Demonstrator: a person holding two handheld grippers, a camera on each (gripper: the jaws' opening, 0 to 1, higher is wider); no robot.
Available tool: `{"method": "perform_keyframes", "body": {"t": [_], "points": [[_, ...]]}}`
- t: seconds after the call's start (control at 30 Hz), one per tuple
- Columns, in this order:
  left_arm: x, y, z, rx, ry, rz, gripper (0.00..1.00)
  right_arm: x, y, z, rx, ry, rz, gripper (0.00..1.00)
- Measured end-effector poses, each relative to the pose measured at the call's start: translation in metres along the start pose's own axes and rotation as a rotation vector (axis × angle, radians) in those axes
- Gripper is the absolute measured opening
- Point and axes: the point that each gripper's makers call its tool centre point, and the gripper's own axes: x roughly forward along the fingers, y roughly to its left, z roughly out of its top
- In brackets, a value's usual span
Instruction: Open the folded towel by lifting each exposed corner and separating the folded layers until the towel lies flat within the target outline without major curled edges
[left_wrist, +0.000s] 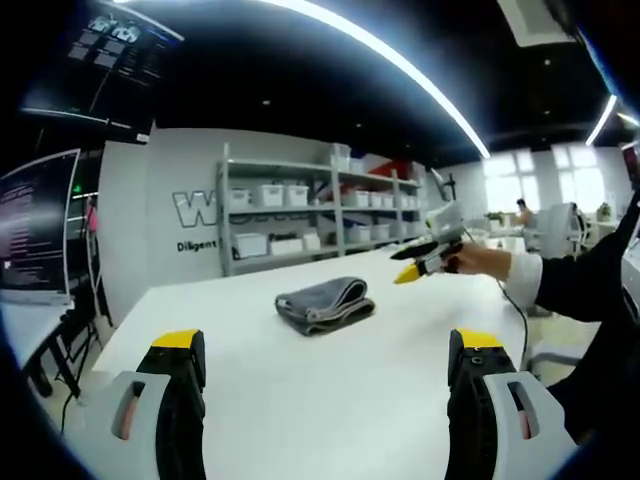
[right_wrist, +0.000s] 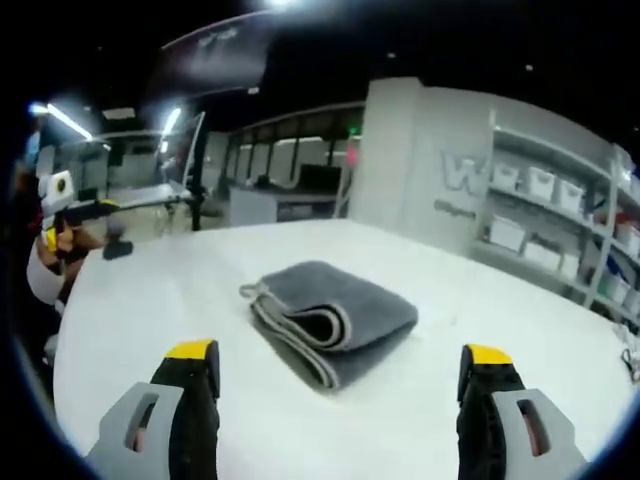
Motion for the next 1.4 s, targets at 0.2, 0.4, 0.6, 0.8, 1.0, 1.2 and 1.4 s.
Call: {"method": "perform_keyframes", "body": {"t": [0.2,0.4,0.6,0.8,1.0,1.2,1.4], "points": [[0.0,0.002,-0.001,0.0,0.001,0.002,1.0,0.011,-0.009,-0.005,-0.015,0.0,0.002,0.99],[0.001,0.003,-0.004,-0.007,0.006,0.0,1.0,0.015,-0.005,-0.004,-0.011,-0.014,-0.004,0.98],[0.001,0.002,-0.003,-0.007,0.005,-0.007,1.0,0.024,0.002,-0.007,-0.051,-0.01,-0.038,0.98],[-0.001,0.006,-0.003,-0.014,-0.003,0.001,1.0,0.027,0.006,-0.008,-0.067,-0.032,-0.071,0.99],[0.0,0.003,-0.004,-0.009,0.004,-0.005,1.0,0.036,0.012,-0.018,-0.072,-0.031,-0.11,0.99],[-0.002,0.004,-0.003,-0.011,-0.003,-0.001,1.0,0.037,0.015,-0.028,0.063,-0.11,-0.091,0.99],[-0.001,0.001,-0.005,-0.014,0.002,-0.013,1.0,0.038,0.005,-0.024,0.084,-0.145,-0.1,0.99]]}}
